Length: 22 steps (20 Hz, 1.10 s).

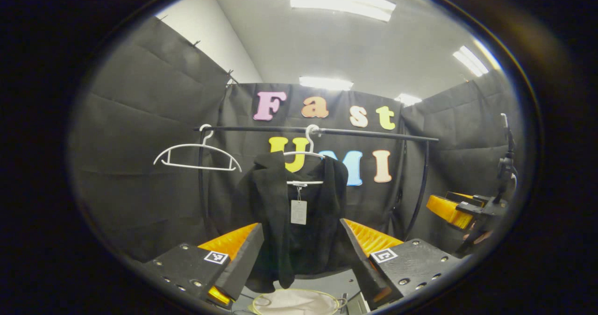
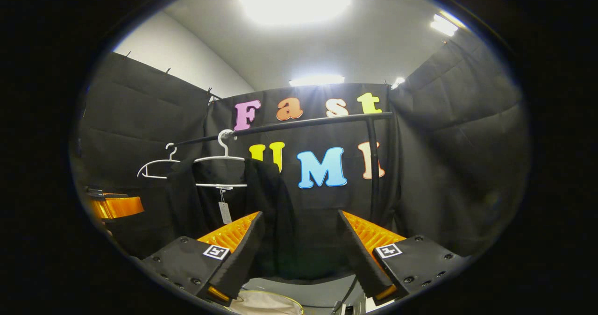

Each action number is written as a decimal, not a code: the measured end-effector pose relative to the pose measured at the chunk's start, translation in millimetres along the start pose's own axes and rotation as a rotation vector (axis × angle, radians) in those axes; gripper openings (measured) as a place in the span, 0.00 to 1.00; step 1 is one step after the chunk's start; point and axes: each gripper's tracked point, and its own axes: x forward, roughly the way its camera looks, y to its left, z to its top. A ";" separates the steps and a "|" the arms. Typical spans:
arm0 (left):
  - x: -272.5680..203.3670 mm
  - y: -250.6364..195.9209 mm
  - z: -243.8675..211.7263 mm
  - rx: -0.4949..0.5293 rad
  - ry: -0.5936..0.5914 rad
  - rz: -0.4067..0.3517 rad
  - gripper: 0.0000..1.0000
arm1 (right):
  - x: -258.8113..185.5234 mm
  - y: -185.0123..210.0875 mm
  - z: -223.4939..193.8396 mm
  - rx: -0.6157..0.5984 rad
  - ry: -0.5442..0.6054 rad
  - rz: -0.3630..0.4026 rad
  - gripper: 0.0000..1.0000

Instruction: Grasp the clothes on the hanger with both hands and then place them into the laundry hamper below.

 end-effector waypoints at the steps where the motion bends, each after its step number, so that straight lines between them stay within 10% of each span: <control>1: 0.5 4.0 -1.4 0.003 0.003 0.009 0.95 | 3.2 2.9 -1.8 0.002 0.012 0.003 0.98; 22: 83.4 40.6 16.1 -0.056 0.007 0.249 0.94 | 147.4 58.0 -28.7 0.088 0.126 0.153 0.98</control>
